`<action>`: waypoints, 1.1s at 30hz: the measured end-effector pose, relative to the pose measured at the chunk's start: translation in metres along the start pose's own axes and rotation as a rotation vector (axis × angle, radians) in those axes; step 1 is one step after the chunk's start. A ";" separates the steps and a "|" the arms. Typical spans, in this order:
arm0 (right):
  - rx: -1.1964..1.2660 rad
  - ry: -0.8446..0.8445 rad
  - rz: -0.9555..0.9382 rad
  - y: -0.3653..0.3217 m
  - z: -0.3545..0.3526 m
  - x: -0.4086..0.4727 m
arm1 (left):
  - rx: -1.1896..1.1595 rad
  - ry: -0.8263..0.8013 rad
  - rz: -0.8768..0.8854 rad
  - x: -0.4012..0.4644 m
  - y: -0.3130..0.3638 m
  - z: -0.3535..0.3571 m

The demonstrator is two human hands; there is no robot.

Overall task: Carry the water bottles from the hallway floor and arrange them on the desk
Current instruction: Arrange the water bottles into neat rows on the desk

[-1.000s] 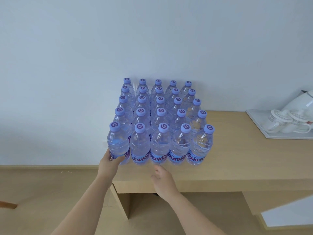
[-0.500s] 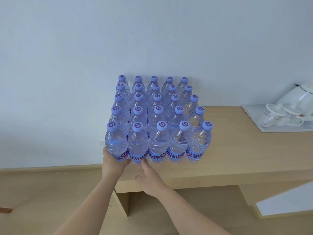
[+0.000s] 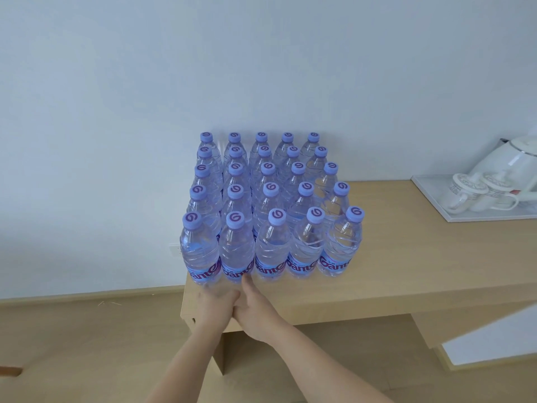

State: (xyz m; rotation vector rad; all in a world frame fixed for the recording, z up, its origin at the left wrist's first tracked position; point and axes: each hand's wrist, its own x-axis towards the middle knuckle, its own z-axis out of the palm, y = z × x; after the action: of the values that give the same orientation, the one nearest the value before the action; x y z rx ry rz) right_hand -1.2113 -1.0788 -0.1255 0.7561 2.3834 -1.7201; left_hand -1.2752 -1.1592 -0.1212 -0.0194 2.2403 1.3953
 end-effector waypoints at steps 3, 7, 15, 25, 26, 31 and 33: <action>0.078 0.242 -0.012 0.009 -0.009 -0.006 | -0.086 -0.083 -0.062 -0.004 0.000 0.014; 0.117 0.542 0.103 0.022 -0.033 -0.006 | -0.182 -0.040 -0.082 0.012 0.015 0.027; 0.123 0.380 0.075 0.011 -0.042 -0.001 | -0.211 0.014 -0.225 0.028 0.037 0.045; 0.081 0.274 0.133 0.006 -0.039 -0.004 | 0.268 0.023 -0.085 0.028 0.029 0.038; 0.072 0.274 0.130 0.006 -0.038 -0.005 | 0.307 0.034 -0.071 0.028 0.027 0.037; 0.046 0.251 0.112 0.004 -0.036 -0.007 | 0.462 0.040 0.004 0.025 0.023 0.030; 0.051 0.234 0.127 0.006 -0.037 -0.007 | 0.576 -0.006 0.058 0.020 0.027 0.020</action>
State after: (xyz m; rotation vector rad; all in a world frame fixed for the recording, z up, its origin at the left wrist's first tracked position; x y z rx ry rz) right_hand -1.1955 -1.0462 -0.1147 1.1486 2.3792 -1.7325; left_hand -1.2914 -1.1243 -0.1138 0.2440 2.5694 0.7276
